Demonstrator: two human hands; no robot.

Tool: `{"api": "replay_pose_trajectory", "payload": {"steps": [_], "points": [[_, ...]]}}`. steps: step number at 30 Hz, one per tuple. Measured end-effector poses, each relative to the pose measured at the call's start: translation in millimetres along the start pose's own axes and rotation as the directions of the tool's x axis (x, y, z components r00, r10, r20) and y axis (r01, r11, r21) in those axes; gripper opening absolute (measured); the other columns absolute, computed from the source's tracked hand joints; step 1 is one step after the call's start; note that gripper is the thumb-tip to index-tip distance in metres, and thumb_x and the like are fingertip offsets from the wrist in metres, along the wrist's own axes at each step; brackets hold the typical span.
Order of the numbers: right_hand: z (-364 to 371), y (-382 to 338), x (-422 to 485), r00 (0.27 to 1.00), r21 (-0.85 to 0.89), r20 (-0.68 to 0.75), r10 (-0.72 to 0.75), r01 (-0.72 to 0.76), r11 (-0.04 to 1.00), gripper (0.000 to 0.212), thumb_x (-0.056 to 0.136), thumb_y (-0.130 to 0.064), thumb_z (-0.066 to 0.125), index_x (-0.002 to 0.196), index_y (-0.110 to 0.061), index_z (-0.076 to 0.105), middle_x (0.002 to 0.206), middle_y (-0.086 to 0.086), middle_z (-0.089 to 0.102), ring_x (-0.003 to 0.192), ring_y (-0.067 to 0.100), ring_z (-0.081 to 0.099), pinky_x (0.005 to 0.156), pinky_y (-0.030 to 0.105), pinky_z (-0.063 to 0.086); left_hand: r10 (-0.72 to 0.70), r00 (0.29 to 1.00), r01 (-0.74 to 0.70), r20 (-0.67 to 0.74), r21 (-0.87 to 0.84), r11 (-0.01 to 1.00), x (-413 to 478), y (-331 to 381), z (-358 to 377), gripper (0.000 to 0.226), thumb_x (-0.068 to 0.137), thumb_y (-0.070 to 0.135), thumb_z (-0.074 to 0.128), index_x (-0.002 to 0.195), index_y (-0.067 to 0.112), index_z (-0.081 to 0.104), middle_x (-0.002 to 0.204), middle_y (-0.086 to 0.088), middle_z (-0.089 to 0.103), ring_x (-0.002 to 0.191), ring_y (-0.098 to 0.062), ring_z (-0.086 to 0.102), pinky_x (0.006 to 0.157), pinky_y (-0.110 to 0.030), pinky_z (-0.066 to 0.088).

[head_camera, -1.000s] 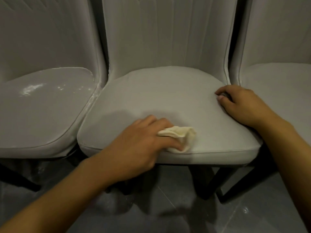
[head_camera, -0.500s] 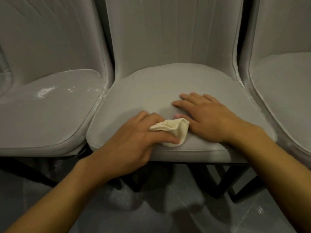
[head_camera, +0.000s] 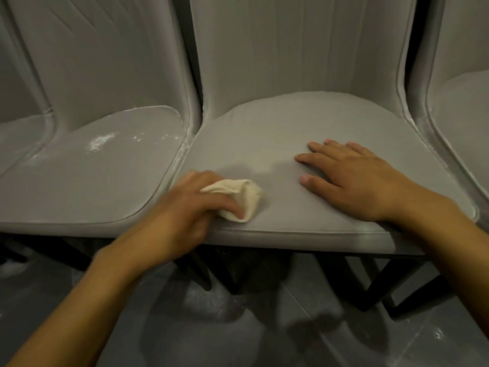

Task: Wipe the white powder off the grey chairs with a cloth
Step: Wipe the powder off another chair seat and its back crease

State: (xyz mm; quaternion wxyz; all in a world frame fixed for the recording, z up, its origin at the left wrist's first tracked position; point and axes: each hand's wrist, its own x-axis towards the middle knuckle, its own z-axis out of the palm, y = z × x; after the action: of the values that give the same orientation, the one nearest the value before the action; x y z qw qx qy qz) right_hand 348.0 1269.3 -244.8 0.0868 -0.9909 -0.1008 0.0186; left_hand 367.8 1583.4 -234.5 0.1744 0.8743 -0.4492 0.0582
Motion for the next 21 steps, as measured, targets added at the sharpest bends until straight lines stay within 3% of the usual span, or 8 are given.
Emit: {"api": "replay_pose_trajectory", "payload": {"steps": [3,6,10,14,18,21], "points": [[2.0,2.1,0.6,1.000,0.012,-0.019,-0.009,0.009,1.000,0.073,0.091,-0.076,0.008,0.154,-0.042,0.024,0.166,-0.010,0.017,0.153,0.015,0.013,0.123,0.039,0.010,0.124,0.992,-0.124,0.037,-0.007,0.992,28.1,41.3,23.9,0.050,0.083,0.004,0.043,0.115,0.029,0.073,0.119,-0.006,0.060,0.100,-0.029,0.054,0.087,-0.045,0.047],[3.1,3.7,0.2,0.999,0.015,-0.032,-0.017,0.018,1.000,0.075,0.090,-0.077,0.008,0.153,-0.042,0.025,0.165,-0.009,0.020,0.152,0.016,0.016,0.124,0.040,0.012,0.144,0.986,-0.144,0.082,-0.007,0.990,25.2,45.6,23.0,0.051,0.082,0.005,0.041,0.114,0.027,0.075,0.121,-0.005,0.060,0.100,-0.029,0.054,0.085,-0.046,0.047],[2.5,4.1,-1.2,1.000,0.015,-0.031,-0.005,0.005,1.000,0.073,0.090,-0.076,0.010,0.153,-0.042,0.026,0.165,-0.009,0.020,0.152,0.017,0.016,0.124,0.040,0.013,-0.021,0.999,0.022,0.023,-0.012,1.000,-22.5,-9.1,-0.1,0.057,0.075,0.000,0.040,0.108,0.034,0.072,0.123,-0.001,0.060,0.105,-0.028,0.057,0.091,-0.045,0.047],[3.6,3.1,0.4,0.999,0.004,-0.036,-0.013,0.013,1.000,0.073,0.090,-0.076,0.009,0.153,-0.042,0.026,0.165,-0.008,0.021,0.152,0.018,0.018,0.124,0.041,0.014,-0.206,0.978,0.208,-0.030,0.054,0.977,-49.1,-31.3,-19.9,0.041,0.088,0.020,0.040,0.111,0.043,0.065,0.120,0.009,0.055,0.103,-0.023,0.052,0.087,-0.046,0.048],[2.6,2.6,0.5,0.999,0.008,-0.029,-0.015,0.016,1.000,0.071,0.092,-0.075,0.011,0.153,-0.042,0.026,0.165,-0.008,0.021,0.152,0.017,0.017,0.123,0.040,0.013,-0.113,0.991,0.115,-0.075,0.021,0.993,-26.7,-7.4,0.5,0.048,0.084,0.004,0.045,0.107,0.038,0.070,0.116,0.004,0.057,0.101,-0.025,0.054,0.089,-0.036,0.045],[3.2,2.6,0.1,0.999,0.014,-0.034,-0.012,0.013,1.000,0.079,0.084,-0.078,0.005,0.152,-0.043,0.026,0.164,-0.010,0.022,0.152,0.017,0.019,0.123,0.040,0.014,-0.046,0.998,0.047,-0.040,0.023,0.999,-18.1,3.4,10.3,0.049,0.083,0.007,0.039,0.108,0.031,0.074,0.115,-0.003,0.058,0.098,-0.028,0.053,0.087,-0.036,0.045]]}}
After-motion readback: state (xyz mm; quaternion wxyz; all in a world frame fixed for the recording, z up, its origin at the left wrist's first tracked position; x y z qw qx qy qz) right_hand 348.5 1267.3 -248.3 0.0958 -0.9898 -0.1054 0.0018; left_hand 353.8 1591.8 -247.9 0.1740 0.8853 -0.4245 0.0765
